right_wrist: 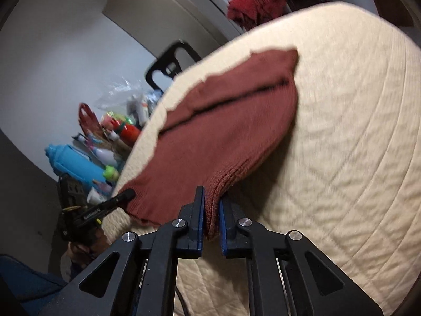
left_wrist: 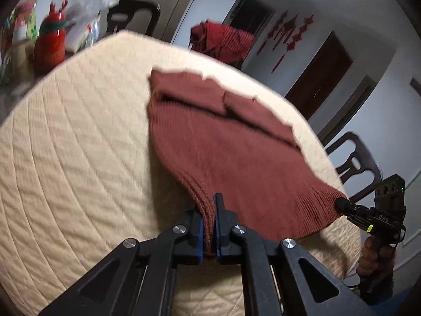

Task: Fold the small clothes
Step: 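Grasp the sweater hem with both tools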

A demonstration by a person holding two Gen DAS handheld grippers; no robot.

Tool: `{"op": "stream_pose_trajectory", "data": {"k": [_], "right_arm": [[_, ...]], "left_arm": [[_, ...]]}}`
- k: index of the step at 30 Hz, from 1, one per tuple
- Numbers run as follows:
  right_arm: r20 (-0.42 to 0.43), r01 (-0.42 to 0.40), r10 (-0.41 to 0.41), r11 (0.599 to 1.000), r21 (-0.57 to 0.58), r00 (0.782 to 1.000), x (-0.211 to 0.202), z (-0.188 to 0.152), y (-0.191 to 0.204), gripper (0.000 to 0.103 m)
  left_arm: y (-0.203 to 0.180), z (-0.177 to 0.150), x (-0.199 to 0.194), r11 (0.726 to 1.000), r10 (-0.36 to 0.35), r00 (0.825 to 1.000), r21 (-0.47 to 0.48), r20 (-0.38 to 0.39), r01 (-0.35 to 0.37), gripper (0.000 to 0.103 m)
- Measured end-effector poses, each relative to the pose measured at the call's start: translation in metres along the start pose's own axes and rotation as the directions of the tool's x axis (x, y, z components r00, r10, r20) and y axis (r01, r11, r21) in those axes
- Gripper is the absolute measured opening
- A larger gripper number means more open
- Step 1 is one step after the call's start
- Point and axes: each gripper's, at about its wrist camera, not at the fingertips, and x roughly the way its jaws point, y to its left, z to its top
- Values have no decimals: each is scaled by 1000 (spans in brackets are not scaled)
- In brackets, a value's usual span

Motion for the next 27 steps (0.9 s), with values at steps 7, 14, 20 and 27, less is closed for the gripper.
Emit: {"op": "stream_pose_trajectory", "data": {"k": [7,14,20,27], "right_arm": [[126,-62,68,997,-54,990,-30,23,20,9],[201,-88,109,990,-110,974,-65,29,44,9],[220,-73,90,994,-82,971,-55,45,31,9],[197,-65,70,997,-32,978,-5,94,5,9]], "left_arm": [[-13,36,-26,998,-51,990,38,133,47,7],[-21,49,-65,995,-91,972,54,217,82,7],[-15,64,-47,995,-91,973,47,213,83,7],[11,107,18,998,-48,986,-26,158,53,7]]}}
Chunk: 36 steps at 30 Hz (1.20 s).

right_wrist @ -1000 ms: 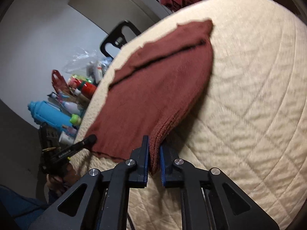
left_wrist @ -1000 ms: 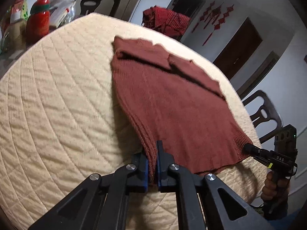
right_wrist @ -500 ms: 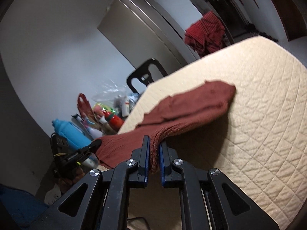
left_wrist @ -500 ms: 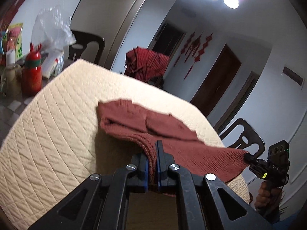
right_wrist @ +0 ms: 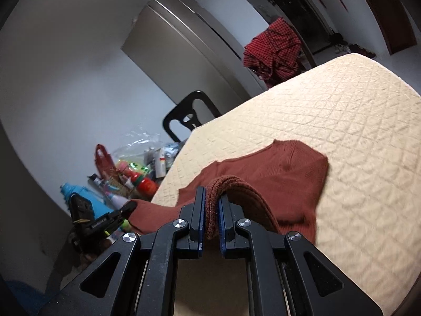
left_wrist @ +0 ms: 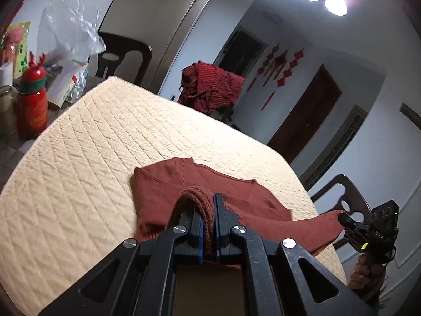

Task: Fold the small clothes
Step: 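Grasp the sweater hem with both tools, then lift the held hem with both tools and fold it toward the collar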

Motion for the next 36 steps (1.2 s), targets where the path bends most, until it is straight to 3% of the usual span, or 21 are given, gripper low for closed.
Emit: {"op": "stream_pose_trajectory", "data": {"k": [8,13,21,25,29,31,36], "right_arm": [[-62,60,-54,995,83,997,62,44,-42,9],[-145,141,-113,968,207,983,97,47,-89,9],[-155,155,-113,943,295,981,110,55,-110,10],[-211,212,-147,920,329,966,124,57,-118,14],[-169,196,-148,927,320,974,118,60,-115,22],[-141,191,-155,935,300,978,113,64,-113,34],[-97,186,-168,956,228,981,99,64,-98,35]], "left_arm": [[19,32,76,998,51,995,-26,-85,-54,7],[39,31,124,991,98,977,-73,-187,-113,7],[42,35,144,988,89,973,-104,-212,-113,8],[47,40,156,981,81,963,-151,-258,-123,9],[44,43,147,984,96,972,-126,-213,-125,22],[42,48,141,984,125,976,-105,-177,-145,31],[35,51,125,985,148,980,-65,-135,-158,33]]}}
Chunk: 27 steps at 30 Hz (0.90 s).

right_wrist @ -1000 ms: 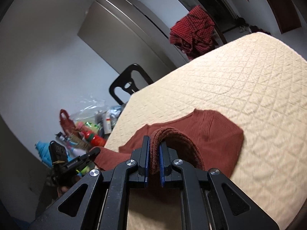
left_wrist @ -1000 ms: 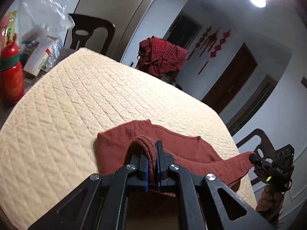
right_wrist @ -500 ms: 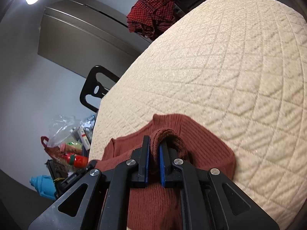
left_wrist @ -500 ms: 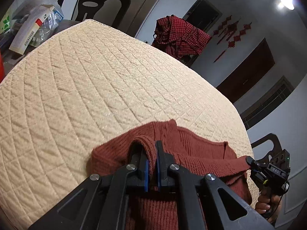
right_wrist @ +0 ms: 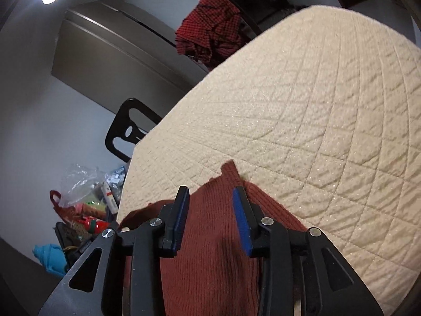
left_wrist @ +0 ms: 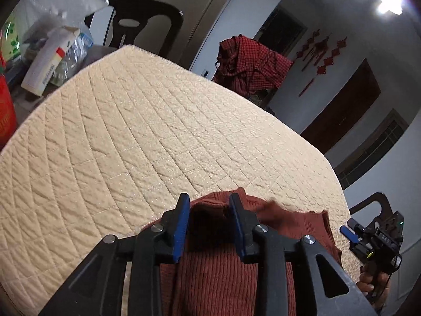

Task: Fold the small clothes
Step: 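Lift the held hem with both tools and fold it toward the collar, then open both tools to release the folded hem and withdraw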

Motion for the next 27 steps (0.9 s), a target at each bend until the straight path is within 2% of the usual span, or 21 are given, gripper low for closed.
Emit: {"op": "stream_pose_trajectory", "data": {"k": [9,12,13,15,17,19,22,24,27], "right_arm": [[-28,72,-79,978,-196,996,-19,-49,10,35],[-48,128,-142,967,-222,989,-14,-57,-2,35],[-45,155,-169,963,-219,985,-15,-57,-6,28],[-33,165,-175,963,-212,984,-24,-57,-7,28],[4,178,-183,950,-255,983,-38,-62,2,28],[26,184,-184,939,-292,983,-50,-71,12,28],[7,167,-174,930,-328,985,-56,-91,19,28],[-9,180,-195,922,-344,981,-53,-102,15,28],[-18,199,-216,927,-317,976,-47,-106,2,13]], "left_arm": [[-18,-49,-25,980,24,1000,199,-2,-23,33],[-12,-57,-10,976,62,997,212,-46,-51,33],[-9,-58,-7,975,76,996,211,-48,-64,33],[-11,-60,-14,972,94,995,217,-36,-84,33],[-15,-64,-30,975,59,998,215,-24,-52,33],[-20,-73,-43,968,57,998,246,-8,-53,33],[-25,-89,-53,965,40,999,261,-20,-33,33],[-25,-99,-53,964,40,999,265,-34,-30,33],[-20,-106,-44,961,63,997,271,-39,-50,33]]}}
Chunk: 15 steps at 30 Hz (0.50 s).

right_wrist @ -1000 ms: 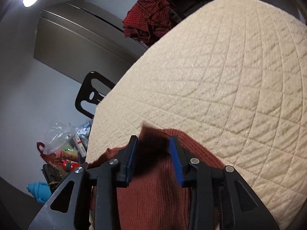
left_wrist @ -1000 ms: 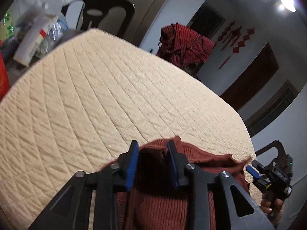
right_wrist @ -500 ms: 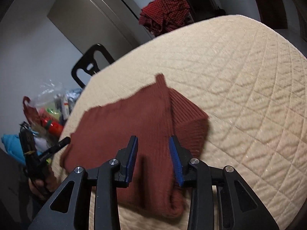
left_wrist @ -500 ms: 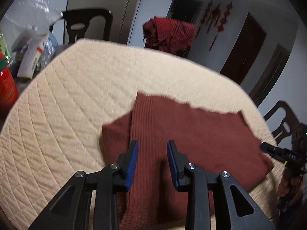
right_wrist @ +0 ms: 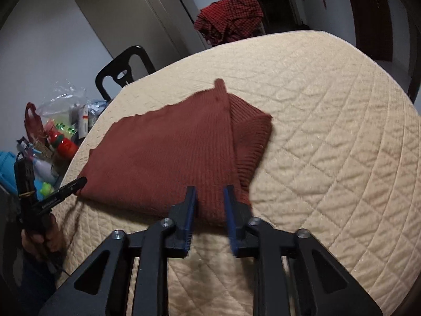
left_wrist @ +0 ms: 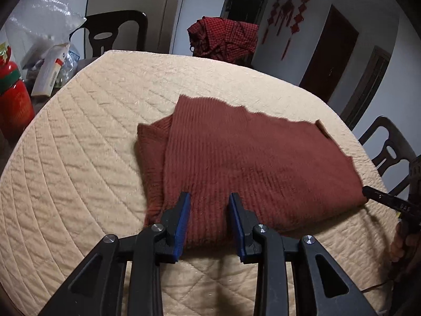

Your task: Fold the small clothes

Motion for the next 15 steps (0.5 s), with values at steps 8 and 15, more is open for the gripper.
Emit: {"op": "stream_pose_trajectory", "data": {"k": [8,15], "right_arm": [[14,0,0,999,43,1000,-24,-10,-1,16],[-43,-57,64,987,149,997,-24,-41,-8,19]], "left_arm": [[9,-9,-26,999,43,999,-34,18,-42,33],[25,-36,-41,988,19,1000,-150,-22,-22,33]]}}
